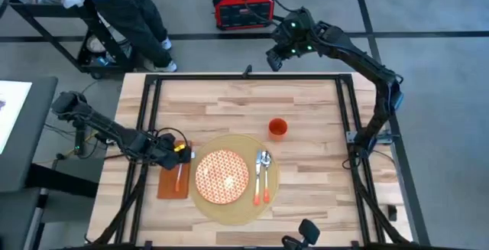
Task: Set table place
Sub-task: Put the orange fork on the orange napkin, then return to Home Position
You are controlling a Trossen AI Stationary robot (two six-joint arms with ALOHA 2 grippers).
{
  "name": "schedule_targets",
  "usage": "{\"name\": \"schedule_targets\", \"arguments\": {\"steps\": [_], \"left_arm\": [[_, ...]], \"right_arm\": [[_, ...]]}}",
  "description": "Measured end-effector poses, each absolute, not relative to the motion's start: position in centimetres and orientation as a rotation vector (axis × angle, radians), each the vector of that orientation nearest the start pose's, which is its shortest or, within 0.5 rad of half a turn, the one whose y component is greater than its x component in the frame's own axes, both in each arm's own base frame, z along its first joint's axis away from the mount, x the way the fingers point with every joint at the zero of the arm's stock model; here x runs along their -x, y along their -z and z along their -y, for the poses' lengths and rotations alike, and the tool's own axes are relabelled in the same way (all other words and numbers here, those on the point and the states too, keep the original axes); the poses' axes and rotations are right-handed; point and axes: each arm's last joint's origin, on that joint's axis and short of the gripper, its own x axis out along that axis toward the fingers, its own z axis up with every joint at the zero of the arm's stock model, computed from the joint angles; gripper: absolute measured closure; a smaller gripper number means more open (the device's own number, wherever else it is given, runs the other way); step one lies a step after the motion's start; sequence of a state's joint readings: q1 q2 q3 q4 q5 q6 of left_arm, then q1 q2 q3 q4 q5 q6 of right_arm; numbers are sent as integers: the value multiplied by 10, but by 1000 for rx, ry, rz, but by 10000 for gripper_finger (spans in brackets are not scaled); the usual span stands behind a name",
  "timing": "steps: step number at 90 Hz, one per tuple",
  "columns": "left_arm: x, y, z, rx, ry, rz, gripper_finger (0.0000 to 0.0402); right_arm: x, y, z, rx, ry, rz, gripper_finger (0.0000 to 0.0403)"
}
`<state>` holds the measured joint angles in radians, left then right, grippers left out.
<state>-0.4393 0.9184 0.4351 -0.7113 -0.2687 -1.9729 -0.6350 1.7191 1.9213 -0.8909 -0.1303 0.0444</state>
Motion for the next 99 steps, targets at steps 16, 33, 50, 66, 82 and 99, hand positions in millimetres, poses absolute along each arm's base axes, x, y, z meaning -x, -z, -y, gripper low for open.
{"name": "schedule_targets", "arguments": {"steps": [16,33,50,66,82,99], "left_arm": [[-129,-163,53,1330,-917,-846,401],[-126,-162,52,1318,-932,-884,374],[-122,-161,52,1302,-960,-933,330],[-117,-159,50,1359,-1075,-931,304],[-122,-174,47,1322,-1041,-736,299],[-124,-215,34,1214,-993,-219,299]], "right_arm": [[-293,-411,211,-306,499,-645,403],[-293,-410,211,-308,497,-650,403],[-293,-410,210,-309,493,-650,403],[-292,-409,210,-313,493,-658,403],[-292,-410,210,-281,482,-662,403],[-284,-392,206,-310,462,-831,403]]}}
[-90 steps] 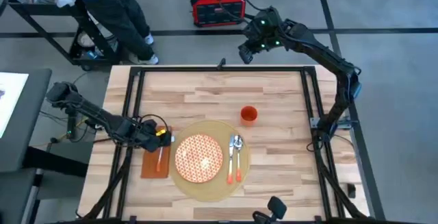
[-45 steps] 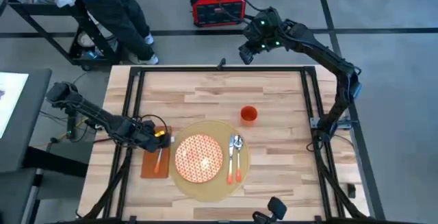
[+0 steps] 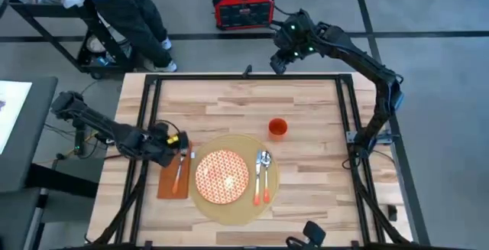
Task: Set table place
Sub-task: Return to Home Position
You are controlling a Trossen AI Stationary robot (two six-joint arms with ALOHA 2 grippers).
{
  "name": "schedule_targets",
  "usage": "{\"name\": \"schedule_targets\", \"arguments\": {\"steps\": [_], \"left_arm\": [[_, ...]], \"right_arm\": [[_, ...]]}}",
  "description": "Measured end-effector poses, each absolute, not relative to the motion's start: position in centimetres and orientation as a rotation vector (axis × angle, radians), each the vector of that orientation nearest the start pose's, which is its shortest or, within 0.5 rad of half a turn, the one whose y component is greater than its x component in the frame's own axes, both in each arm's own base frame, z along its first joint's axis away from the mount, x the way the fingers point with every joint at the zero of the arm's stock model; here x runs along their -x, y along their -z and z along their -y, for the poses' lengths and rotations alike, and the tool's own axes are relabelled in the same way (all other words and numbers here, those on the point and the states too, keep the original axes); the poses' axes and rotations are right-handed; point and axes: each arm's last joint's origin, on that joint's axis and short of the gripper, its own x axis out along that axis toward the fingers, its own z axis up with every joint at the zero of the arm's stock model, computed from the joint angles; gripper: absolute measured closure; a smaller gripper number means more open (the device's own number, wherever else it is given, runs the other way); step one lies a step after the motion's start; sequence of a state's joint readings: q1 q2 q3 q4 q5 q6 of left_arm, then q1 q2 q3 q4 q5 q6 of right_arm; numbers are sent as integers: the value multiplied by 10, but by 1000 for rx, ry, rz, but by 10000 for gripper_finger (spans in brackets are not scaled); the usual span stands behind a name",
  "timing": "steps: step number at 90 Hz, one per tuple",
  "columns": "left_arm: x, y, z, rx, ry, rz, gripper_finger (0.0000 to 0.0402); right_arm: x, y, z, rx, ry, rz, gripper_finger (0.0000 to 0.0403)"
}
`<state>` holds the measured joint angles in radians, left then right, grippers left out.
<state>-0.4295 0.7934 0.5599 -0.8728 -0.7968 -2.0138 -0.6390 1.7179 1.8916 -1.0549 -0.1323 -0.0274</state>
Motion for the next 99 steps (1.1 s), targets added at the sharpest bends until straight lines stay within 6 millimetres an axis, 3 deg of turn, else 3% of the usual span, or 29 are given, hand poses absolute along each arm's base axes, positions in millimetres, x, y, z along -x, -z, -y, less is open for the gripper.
{"name": "schedule_targets", "arguments": {"steps": [14,25,38,53,65,72,86,99], "left_arm": [[-115,-246,24,967,-911,-39,299],[-101,-258,18,890,-808,-15,299],[-86,-263,12,837,-633,37,299],[-79,-247,11,759,-392,190,313],[-81,-215,13,742,-322,335,343],[-86,-190,15,766,-323,342,362],[-90,-181,16,768,-347,253,390],[-90,-180,16,755,-366,251,400]], "right_arm": [[-286,-344,185,-373,280,-936,403],[-282,-301,146,-423,-30,-753,403],[-255,-255,101,-477,-174,-537,403],[-213,-233,65,-502,-257,-137,403],[-181,-212,46,-550,-184,60,403],[-172,-202,41,-546,-120,84,403],[-168,-193,33,-417,-123,77,403],[-156,-172,30,-369,-95,117,403]]}}
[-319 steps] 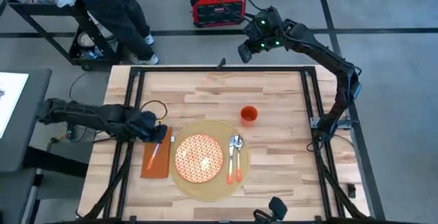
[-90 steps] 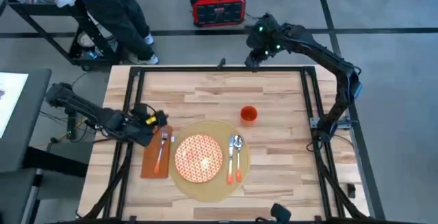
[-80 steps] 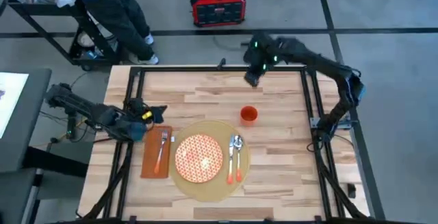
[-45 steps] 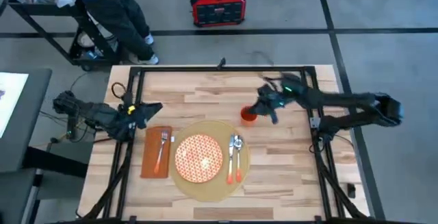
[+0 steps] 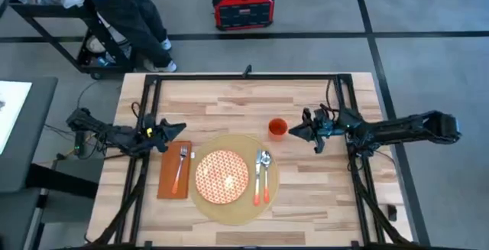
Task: Set table place
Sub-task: Return to Home Position
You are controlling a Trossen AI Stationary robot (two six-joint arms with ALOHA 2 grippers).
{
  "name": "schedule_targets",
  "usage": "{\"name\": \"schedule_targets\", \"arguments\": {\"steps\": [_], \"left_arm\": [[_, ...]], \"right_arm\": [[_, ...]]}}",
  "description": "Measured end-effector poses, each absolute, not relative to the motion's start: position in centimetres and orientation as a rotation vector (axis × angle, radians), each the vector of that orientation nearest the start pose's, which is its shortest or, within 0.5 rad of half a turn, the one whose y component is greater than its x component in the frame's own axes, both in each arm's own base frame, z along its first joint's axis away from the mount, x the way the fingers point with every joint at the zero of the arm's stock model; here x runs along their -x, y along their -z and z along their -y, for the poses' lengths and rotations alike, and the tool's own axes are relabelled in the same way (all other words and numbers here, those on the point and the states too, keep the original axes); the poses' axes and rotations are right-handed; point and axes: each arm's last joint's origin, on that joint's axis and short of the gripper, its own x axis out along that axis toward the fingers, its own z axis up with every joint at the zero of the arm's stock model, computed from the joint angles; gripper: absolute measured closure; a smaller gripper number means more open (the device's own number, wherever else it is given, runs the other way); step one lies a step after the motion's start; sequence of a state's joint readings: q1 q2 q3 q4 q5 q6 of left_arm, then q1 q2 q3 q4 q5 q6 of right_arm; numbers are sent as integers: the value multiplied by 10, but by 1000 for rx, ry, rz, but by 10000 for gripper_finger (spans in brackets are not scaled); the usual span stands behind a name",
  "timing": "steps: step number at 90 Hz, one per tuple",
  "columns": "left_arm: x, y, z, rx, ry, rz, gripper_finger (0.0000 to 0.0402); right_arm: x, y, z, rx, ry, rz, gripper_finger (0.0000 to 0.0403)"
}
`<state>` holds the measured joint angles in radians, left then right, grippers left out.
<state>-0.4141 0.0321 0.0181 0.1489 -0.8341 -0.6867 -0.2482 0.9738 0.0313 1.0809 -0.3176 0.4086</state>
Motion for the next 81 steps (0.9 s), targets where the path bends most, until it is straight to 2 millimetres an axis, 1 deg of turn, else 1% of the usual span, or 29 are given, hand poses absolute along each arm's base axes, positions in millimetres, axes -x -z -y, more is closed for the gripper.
{"name": "schedule_targets", "arguments": {"steps": [3,13,21,29,32,36,39,42,47,52,55,61,66,77,81], "left_arm": [[-90,-179,16,746,-384,243,400],[-89,-179,14,725,-438,260,400],[-89,-178,14,681,-453,240,401],[-89,-177,14,660,-468,230,401],[-89,-175,14,651,-472,216,401],[-89,-173,14,635,-478,195,401],[-89,-172,14,629,-480,188,401],[-89,-171,14,627,-482,184,401],[-89,-171,14,631,-483,182,401],[-89,-171,14,643,-482,188,401],[-89,-172,14,645,-481,190,401],[-89,-172,14,636,-481,188,401],[-89,-172,14,642,-481,190,401],[-89,-173,13,661,-479,202,401],[-89,-173,13,666,-479,204,402]], "right_arm": [[-152,-167,30,-373,-80,126,403],[-153,-167,31,-347,-68,127,403],[-152,-171,30,-350,-138,160,403],[-146,-184,30,-408,-238,251,403],[-145,-186,30,-445,-282,251,403],[-142,-189,30,-523,-337,236,403],[-140,-191,30,-625,-376,222,403],[-137,-196,30,-715,-415,243,403],[-127,-214,27,-818,-552,313,403],[-115,-231,22,-881,-700,369,403],[-110,-238,20,-904,-757,371,403],[-98,-249,15,-852,-829,391,403],[-90,-248,14,-811,-825,405,403],[-68,-250,8,-721,-801,561,403],[-61,-250,6,-729,-808,573,403]]}}
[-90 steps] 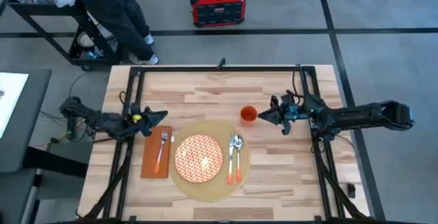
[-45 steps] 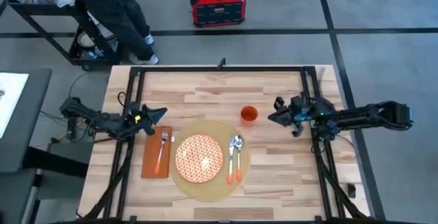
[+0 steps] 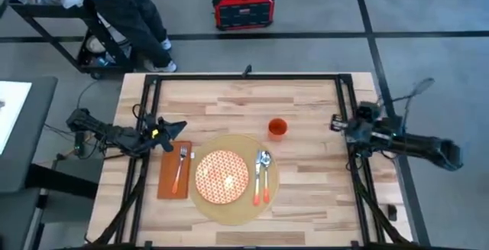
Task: Set table place
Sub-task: Return to Home Position
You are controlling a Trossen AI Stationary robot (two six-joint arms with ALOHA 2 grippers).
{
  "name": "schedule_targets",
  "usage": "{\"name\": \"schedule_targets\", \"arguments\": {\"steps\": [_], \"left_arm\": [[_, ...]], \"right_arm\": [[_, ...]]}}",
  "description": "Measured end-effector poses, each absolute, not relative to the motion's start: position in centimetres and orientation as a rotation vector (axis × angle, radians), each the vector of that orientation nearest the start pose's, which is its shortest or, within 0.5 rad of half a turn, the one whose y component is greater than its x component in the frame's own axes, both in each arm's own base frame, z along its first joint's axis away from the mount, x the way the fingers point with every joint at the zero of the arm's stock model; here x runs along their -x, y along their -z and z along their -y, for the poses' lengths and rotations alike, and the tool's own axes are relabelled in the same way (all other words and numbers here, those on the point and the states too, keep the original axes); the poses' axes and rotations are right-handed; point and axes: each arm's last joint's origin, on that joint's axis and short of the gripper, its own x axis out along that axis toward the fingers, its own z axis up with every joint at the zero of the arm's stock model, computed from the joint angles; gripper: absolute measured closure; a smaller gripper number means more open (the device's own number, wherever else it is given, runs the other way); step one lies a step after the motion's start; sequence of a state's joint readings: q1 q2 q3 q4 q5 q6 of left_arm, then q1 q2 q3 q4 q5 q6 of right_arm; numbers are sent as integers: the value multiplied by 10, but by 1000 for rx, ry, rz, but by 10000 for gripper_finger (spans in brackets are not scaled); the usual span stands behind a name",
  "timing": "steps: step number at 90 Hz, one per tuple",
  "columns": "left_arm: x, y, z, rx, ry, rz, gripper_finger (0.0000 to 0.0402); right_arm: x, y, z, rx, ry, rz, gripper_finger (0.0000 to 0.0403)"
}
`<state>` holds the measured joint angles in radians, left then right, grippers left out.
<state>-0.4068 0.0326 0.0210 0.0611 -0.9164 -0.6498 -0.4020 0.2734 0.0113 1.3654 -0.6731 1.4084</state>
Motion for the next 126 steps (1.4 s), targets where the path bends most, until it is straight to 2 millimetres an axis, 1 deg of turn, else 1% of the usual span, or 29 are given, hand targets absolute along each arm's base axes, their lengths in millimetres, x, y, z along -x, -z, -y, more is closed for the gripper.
{"name": "schedule_targets", "arguments": {"steps": [4,10,15,23,27,33,42,51,57,63,69,75,79,85,93,101,108,115,126], "left_arm": [[-89,-174,13,663,-480,203,402],[-89,-174,13,645,-482,198,402],[-89,-174,13,644,-482,198,402],[-89,-174,13,659,-478,200,402],[-89,-174,14,661,-465,192,402],[-90,-174,15,663,-417,176,402],[-90,-174,17,657,-349,141,402],[-91,-174,18,631,-291,113,402],[-91,-174,19,592,-284,103,402],[-91,-174,19,554,-283,95,402],[-91,-173,19,516,-278,86,402],[-91,-173,19,489,-276,80,402],[-91,-173,19,479,-277,78,402],[-91,-173,19,478,-277,77,402],[-91,-172,19,474,-278,75,402],[-91,-173,19,444,-285,73,402],[-91,-173,18,411,-315,81,402],[-91,-174,17,378,-337,89,402],[-91,-174,17,366,-339,88,402]], "right_arm": [[-60,-248,6,-779,-786,539,403],[-66,-236,10,-880,-674,431,403],[-70,-226,12,-882,-566,377,403],[-78,-217,15,-765,-442,349,403],[-78,-217,13,-668,-429,378,403],[-80,-215,10,-571,-413,384,403],[-88,-203,2,-498,-375,290,403],[-95,-186,-5,-439,-207,169,403],[-97,-179,-10,-365,-85,127,403],[-95,-178,-15,-272,-20,124,403],[-94,-178,-21,-192,4,127,403],[-92,-177,-25,-143,-1,111,403],[-91,-176,-27,-135,26,101,403],[-90,-176,-27,-126,110,101,403],[-89,-177,-24,-71,213,104,403],[-90,-179,-21,-18,263,116,403],[-91,-178,-18,0,300,112,403],[-92,-174,-14,-26,323,78,403],[-94,-172,-12,-82,244,75,403]]}}
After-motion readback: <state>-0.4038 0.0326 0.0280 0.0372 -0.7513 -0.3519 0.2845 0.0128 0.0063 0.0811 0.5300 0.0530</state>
